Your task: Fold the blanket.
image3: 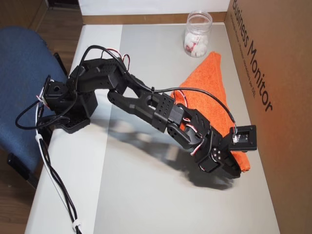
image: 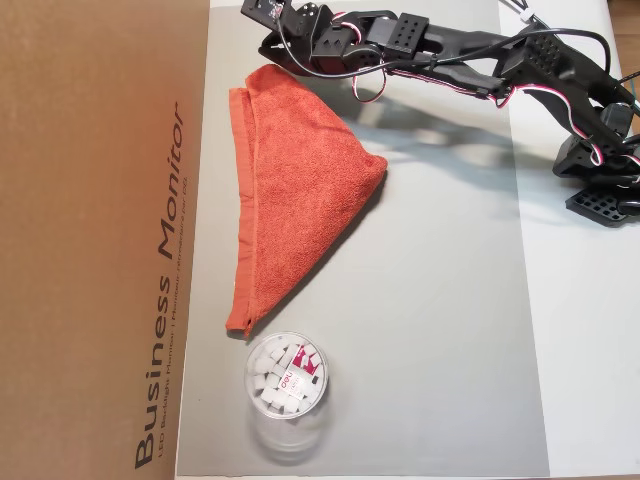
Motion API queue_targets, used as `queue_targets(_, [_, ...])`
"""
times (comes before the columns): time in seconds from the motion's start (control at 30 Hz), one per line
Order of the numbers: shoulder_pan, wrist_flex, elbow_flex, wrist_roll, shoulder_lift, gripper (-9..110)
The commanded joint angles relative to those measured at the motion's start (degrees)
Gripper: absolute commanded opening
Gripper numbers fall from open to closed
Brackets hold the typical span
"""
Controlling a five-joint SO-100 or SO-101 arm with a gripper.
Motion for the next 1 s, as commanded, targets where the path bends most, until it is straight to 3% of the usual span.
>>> queue_targets(0.0, [-0.09, -1.05, -3.16, -0.70, 1.67, 3])
queue_targets(0.27, [-0.97, -0.35, -1.05, -8.17, 8.26, 7])
queue_targets(0.43, [-1.85, -0.18, 3.78, -8.35, 14.94, 0])
queue_targets(0.97, [-4.57, -0.18, 38.85, -7.47, 49.39, 0])
